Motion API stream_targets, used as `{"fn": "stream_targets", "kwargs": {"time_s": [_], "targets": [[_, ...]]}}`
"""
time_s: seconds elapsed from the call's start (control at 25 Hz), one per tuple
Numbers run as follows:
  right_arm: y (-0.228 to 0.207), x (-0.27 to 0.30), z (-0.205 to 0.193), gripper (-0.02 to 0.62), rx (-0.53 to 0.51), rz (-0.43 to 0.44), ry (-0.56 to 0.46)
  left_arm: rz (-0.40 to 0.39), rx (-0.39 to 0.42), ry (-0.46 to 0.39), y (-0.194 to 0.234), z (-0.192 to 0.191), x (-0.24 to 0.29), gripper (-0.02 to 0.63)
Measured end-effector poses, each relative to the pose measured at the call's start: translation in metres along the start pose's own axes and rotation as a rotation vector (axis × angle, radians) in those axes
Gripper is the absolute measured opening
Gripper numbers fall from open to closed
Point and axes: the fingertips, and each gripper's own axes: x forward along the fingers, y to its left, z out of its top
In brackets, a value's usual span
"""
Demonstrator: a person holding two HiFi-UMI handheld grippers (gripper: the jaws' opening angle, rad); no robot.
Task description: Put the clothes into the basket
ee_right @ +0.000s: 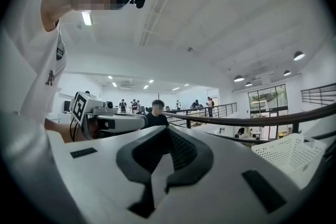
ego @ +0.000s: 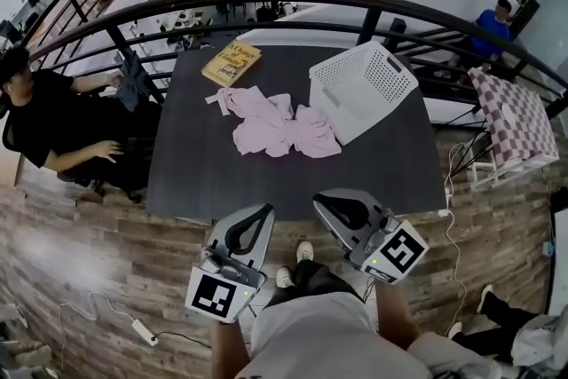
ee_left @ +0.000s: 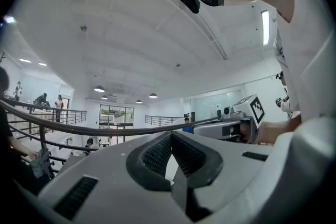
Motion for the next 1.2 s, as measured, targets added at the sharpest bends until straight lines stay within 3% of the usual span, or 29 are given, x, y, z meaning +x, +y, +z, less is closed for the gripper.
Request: {"fn": "stream_targets", "kwargs": {"time_s": [0.8, 1.2], "targets": [[-0.084, 0.019, 0.004, 0.017, 0.013, 0.114, -0.047, 0.126, 0.033, 0.034, 0.025, 0.008, 0.073, 0.003], [-0.12, 0.034, -0.004, 0.017, 0.018, 0.095, -0.04, 0.106, 0.021, 0.047, 0.045, 0.001, 0.109, 0.003]]}}
